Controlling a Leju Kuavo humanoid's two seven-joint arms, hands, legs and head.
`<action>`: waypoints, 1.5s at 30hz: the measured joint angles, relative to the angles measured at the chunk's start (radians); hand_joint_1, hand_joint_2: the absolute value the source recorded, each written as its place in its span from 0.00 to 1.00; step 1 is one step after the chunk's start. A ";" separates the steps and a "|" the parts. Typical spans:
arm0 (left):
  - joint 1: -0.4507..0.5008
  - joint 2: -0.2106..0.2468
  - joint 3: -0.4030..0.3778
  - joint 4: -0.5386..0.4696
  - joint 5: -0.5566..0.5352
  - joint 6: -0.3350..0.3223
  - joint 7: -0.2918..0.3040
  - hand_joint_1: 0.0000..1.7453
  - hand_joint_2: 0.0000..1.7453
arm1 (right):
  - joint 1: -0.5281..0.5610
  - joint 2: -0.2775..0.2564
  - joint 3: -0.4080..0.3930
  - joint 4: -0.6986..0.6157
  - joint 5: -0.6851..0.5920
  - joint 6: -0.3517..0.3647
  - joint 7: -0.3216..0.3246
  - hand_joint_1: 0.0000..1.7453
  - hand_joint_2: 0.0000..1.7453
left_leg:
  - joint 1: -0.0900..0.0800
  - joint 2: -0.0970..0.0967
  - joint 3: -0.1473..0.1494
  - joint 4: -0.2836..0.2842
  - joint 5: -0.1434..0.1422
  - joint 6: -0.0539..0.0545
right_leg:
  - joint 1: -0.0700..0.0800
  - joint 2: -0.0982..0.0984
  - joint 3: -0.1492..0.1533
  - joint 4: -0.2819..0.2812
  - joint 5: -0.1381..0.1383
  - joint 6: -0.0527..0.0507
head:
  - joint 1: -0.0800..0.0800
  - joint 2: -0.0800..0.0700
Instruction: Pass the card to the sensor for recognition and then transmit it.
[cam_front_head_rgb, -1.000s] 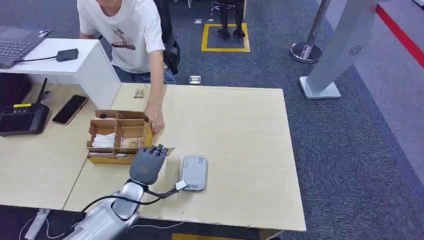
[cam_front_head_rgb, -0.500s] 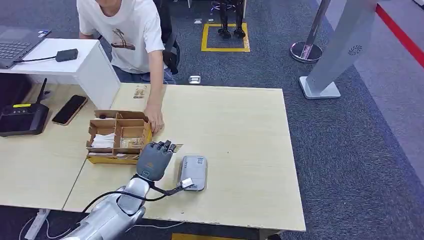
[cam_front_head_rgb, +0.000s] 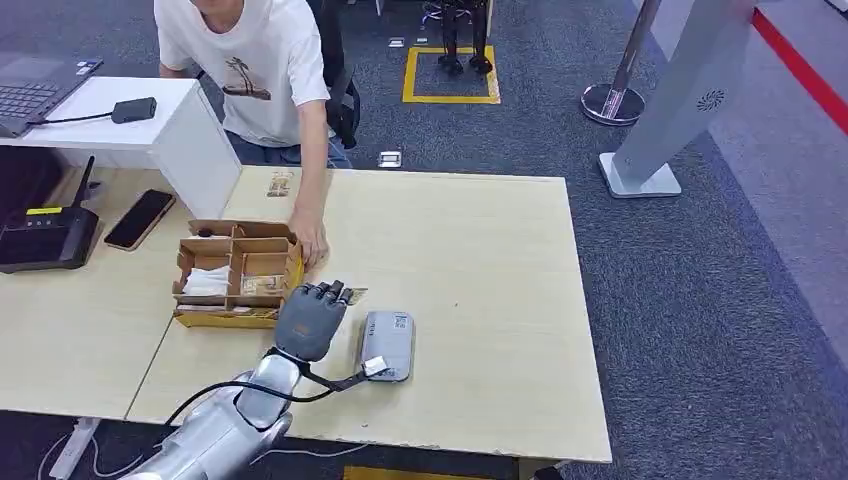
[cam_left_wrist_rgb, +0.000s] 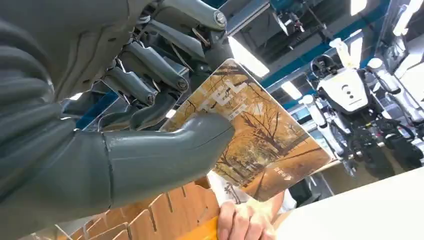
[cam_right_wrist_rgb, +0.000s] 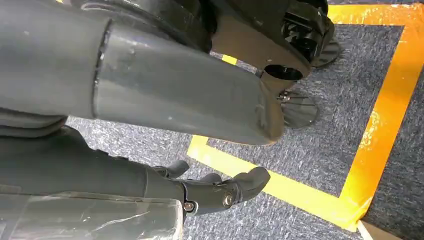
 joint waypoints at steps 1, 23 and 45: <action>-0.004 -0.005 -0.004 0.005 0.000 0.000 -0.004 1.00 1.00 | 0.000 0.000 0.001 0.000 0.000 0.001 0.000 0.00 0.00 | 0.000 0.000 0.000 0.000 0.000 0.000 | 0.000 0.000 0.000 0.000 0.000 0.000 | 0.000 0.000; 0.045 -0.138 -0.045 0.040 0.001 -0.003 -0.098 1.00 1.00 | 0.000 0.000 0.017 0.000 -0.078 -0.003 -0.001 0.00 0.00 | 0.000 0.000 -0.001 0.000 0.000 0.000 | 0.000 0.000 0.000 0.000 0.000 0.000 | 0.000 0.000; 0.124 -0.081 0.018 -0.071 0.000 -0.015 -0.067 1.00 1.00 | 0.018 0.000 0.017 0.000 -0.115 -0.014 -0.006 0.00 0.00 | 0.000 0.000 -0.001 0.000 0.000 0.000 | 0.000 0.000 0.000 0.000 0.000 0.000 | 0.000 0.000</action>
